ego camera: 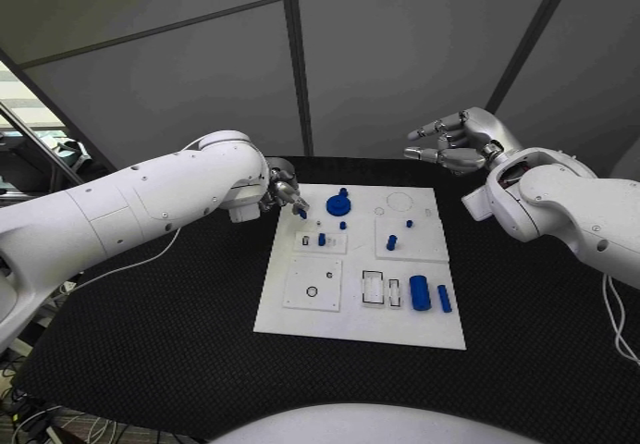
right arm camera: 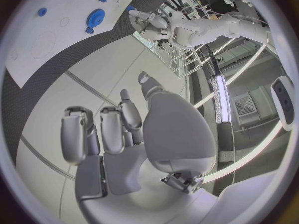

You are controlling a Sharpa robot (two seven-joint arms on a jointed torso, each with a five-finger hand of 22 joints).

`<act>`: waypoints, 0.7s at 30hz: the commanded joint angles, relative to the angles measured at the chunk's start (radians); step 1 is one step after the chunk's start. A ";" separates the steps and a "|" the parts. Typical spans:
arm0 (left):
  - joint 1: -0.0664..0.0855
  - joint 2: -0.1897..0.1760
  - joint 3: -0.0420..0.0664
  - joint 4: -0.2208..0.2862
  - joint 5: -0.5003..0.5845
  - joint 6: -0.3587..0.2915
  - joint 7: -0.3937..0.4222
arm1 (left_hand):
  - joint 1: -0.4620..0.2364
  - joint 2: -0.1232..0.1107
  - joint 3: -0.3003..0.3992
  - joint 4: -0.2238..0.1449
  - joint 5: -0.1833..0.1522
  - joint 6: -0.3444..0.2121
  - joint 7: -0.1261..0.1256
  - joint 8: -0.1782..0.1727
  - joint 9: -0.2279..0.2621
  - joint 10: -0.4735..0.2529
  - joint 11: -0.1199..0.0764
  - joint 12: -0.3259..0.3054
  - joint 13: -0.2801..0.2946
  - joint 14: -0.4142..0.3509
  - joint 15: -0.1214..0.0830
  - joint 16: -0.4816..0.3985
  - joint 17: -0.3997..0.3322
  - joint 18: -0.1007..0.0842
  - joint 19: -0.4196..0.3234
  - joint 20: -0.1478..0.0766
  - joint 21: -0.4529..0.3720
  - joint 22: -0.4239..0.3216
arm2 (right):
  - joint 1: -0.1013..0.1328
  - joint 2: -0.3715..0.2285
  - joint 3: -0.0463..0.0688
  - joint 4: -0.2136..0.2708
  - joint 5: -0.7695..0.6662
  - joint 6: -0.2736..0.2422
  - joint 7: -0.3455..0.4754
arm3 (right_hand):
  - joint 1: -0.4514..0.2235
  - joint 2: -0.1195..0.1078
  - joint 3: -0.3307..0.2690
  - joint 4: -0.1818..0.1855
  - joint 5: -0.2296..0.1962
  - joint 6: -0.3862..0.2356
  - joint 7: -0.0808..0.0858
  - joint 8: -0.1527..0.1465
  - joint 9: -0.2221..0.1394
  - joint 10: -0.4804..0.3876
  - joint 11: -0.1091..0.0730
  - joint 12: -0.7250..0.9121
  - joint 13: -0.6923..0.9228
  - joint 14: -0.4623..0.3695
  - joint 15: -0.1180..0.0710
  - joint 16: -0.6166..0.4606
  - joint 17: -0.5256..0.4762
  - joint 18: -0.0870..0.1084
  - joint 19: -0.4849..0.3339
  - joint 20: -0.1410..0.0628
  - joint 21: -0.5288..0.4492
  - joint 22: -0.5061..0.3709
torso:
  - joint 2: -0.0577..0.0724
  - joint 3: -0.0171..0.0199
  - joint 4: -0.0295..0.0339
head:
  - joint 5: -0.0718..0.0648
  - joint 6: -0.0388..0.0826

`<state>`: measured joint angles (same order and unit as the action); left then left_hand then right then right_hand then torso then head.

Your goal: Assemble the parts on the task board

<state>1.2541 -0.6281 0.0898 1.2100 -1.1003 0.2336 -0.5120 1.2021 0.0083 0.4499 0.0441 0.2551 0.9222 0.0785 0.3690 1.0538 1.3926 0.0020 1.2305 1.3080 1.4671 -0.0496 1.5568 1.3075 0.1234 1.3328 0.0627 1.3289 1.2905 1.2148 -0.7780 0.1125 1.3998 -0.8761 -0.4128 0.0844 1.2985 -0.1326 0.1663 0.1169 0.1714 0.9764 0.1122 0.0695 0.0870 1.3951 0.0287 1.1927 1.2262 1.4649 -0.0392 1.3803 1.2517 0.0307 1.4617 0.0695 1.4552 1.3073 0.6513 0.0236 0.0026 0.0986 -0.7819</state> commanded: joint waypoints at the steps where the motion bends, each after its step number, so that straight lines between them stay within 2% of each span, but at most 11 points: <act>1: -0.003 -0.018 0.000 0.039 -0.017 -0.055 0.040 | -0.007 -0.001 0.172 -0.167 0.006 0.003 -0.002 0.006 0.000 0.005 0.002 0.001 0.094 0.097 -0.003 0.001 0.247 -0.042 0.008 -0.002 0.003 0.002 | 0.002 -0.001 0.001 0.002 0.000 0.004 0.009 | -0.009 0.003 -0.002 -0.003 0.003 0.010 0.000 -0.003 -0.001 -0.005 -0.001 -0.001 0.001 0.035 -0.007 -0.005 0.001 0.014 0.000 -0.003 -0.004 0.089 | 0.000 0.0002 -0.0005 | 0.003 0.000; 4: -0.008 -0.031 -0.001 0.065 -0.038 -0.059 0.044 | -0.008 -0.003 0.173 -0.169 0.008 0.004 -0.002 0.007 0.001 0.005 0.001 -0.001 0.093 0.097 -0.004 0.002 0.248 -0.043 0.010 -0.003 0.005 0.004 | 0.002 -0.002 0.001 0.003 0.000 0.005 0.009 | -0.009 0.003 -0.002 -0.003 0.003 0.010 0.000 -0.003 -0.001 -0.005 -0.001 -0.001 0.001 0.035 -0.007 -0.005 0.001 0.014 0.000 -0.003 -0.004 0.089 | 0.000 0.0004 -0.0032 | 0.004 0.000; 9: -0.019 -0.053 -0.014 0.110 -0.080 -0.053 0.044 | -0.010 -0.008 0.179 -0.174 0.016 0.008 -0.003 0.009 0.002 0.007 0.000 0.000 0.092 0.098 -0.005 0.003 0.250 -0.044 0.014 -0.004 0.009 0.009 | 0.002 -0.004 0.001 0.004 0.000 0.004 0.010 | -0.011 0.004 -0.002 -0.003 0.003 0.010 0.000 -0.003 -0.001 -0.005 -0.001 0.000 0.001 0.036 -0.007 -0.005 0.002 0.014 0.001 -0.003 -0.003 0.090 | 0.001 0.0000 -0.0029 | 0.004 0.000; 14: -0.030 -0.058 -0.027 0.126 -0.104 -0.032 0.044 | -0.011 -0.010 0.182 -0.176 0.020 0.010 -0.004 0.010 0.003 0.008 -0.001 0.001 0.092 0.098 -0.006 0.004 0.251 -0.045 0.016 -0.004 0.010 0.011 | 0.002 -0.005 0.001 0.004 0.000 0.004 0.010 | -0.013 0.005 -0.002 -0.002 0.003 0.010 0.000 -0.003 -0.001 -0.004 -0.001 0.000 0.001 0.036 -0.007 -0.005 0.002 0.013 0.001 -0.003 -0.003 0.091 | 0.001 0.0002 -0.0024 | 0.005 -0.001; 21: -0.040 -0.058 -0.033 0.130 -0.140 -0.020 0.046 | -0.012 -0.012 0.184 -0.178 0.023 0.011 -0.004 0.011 0.003 0.009 -0.001 0.001 0.092 0.099 -0.006 0.005 0.252 -0.045 0.017 -0.005 0.011 0.013 | 0.002 -0.006 0.001 0.005 0.000 0.004 0.010 | -0.013 0.005 -0.002 -0.002 0.003 0.010 0.000 -0.003 -0.001 -0.004 -0.001 0.000 0.001 0.036 -0.007 -0.005 0.002 0.013 0.001 -0.003 -0.003 0.091 | 0.002 -0.0002 -0.0036 | 0.007 -0.003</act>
<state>1.2130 -0.6860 0.0563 1.3375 -1.1944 0.2004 -0.4793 1.1914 -0.0024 0.4624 0.0316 0.2749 0.9262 0.0752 0.3735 1.0561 1.3945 0.0004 1.2305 1.3079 1.4671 -0.0496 1.5568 1.3074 0.1231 1.3435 0.0592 1.3348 1.3029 1.2148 -0.7836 0.1125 1.4018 -0.8761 -0.4125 0.0851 1.2929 -0.1270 0.1663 0.1169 0.1714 0.9764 0.1122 0.0695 0.0870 1.3951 0.0287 1.1927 1.2262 1.4649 -0.0392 1.3803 1.2529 0.0307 1.4617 0.0695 1.4552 1.3073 0.6525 0.0237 0.0002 0.1046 -0.7831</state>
